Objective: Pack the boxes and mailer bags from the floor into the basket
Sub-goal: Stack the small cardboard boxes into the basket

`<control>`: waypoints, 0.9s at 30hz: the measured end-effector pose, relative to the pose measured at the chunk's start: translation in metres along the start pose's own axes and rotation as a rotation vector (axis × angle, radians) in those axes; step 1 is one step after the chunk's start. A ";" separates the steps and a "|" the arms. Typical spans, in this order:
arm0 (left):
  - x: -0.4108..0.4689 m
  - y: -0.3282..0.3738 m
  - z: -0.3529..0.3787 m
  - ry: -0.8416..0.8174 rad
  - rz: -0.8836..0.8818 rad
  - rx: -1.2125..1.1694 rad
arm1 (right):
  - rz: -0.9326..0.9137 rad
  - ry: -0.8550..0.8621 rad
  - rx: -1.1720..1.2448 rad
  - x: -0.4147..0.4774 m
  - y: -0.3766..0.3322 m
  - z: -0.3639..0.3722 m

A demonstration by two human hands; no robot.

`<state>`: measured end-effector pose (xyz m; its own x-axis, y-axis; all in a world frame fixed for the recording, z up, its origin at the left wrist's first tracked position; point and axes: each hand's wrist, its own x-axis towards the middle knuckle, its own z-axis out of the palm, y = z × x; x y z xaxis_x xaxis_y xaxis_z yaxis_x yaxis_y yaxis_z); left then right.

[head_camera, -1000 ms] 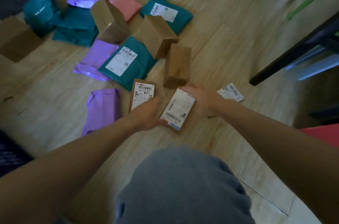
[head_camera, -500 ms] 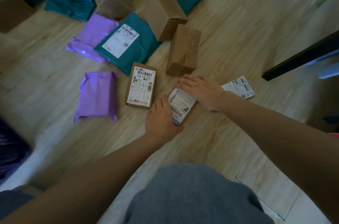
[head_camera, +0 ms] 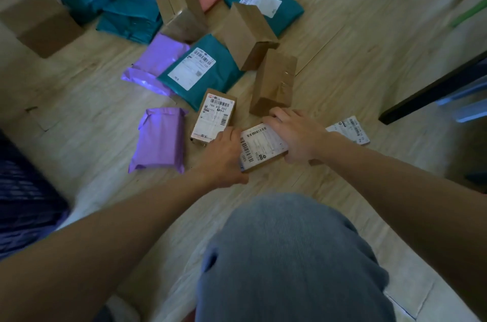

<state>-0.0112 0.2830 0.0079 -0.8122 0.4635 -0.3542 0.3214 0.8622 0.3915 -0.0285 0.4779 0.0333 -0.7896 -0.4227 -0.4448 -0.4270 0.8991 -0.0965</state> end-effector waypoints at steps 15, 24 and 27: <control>-0.070 -0.050 -0.101 0.157 0.012 0.115 | -0.043 0.122 -0.086 0.009 -0.080 -0.095; -0.138 -0.100 -0.179 0.309 -0.084 0.203 | -0.130 0.281 -0.092 0.024 -0.163 -0.165; -0.169 -0.120 -0.207 0.370 -0.142 0.242 | -0.191 0.337 -0.100 0.035 -0.195 -0.190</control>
<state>-0.0129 0.0586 0.1964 -0.9614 0.2712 -0.0462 0.2630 0.9552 0.1355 -0.0560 0.2661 0.2055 -0.7853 -0.6095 -0.1083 -0.6075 0.7924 -0.0544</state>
